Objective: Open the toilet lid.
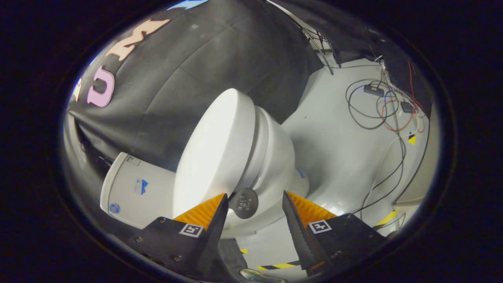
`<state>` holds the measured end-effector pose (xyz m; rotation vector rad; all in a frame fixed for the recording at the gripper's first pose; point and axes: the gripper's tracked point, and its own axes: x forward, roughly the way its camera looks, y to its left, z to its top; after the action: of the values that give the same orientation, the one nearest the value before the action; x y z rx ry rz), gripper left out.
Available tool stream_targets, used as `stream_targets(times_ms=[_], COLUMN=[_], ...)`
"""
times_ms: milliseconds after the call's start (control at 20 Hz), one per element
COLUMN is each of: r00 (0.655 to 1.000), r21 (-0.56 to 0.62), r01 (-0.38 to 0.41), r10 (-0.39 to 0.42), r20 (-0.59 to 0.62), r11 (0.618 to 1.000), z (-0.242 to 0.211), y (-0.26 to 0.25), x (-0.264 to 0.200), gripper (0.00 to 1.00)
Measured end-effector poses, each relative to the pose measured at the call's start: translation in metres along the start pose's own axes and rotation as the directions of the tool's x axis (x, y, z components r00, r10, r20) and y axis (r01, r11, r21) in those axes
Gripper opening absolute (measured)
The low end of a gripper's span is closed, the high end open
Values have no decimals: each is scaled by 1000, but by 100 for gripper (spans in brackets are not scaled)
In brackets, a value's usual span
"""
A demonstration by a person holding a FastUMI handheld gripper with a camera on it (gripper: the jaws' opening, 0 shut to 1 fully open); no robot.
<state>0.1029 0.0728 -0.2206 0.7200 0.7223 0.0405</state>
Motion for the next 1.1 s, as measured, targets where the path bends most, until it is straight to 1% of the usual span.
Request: stream_targets(times_ms=[50,100,150,200,250,300,350,400,500,600,650,750,950,1100], r00=[1000,1000,997,994,998,998,999,998,997,995,994,994,990,990], r21=[6,16,35,37,-8,35,51,29,-25,13,11,-29,-53,-84], r01=[1,-25,-73,-105,-50,-53,-50,-50,-58,-82,-95,-97,-122,-119], r10=[-1,25,74,106,50,53,49,49,59,82,95,98,125,125], r20=[2,-5,-18,-32,-24,20,20,30,48,55,54,53,59,68], r11=[1000,1000,997,994,999,998,997,998,998,997,995,995,991,989], z=[0,0,-3,-6,-9,3,5,3,1,5,7,8,14,19], y=[-2,4,15,24,14,12,14,17,20,27,28,30,46,56], x=[5,7,7,5,11,1,3,6,3,2,1,-3,-15,-23], gripper=[67,53,53,53,53,40,27,13,13,4,4,4,4,4])
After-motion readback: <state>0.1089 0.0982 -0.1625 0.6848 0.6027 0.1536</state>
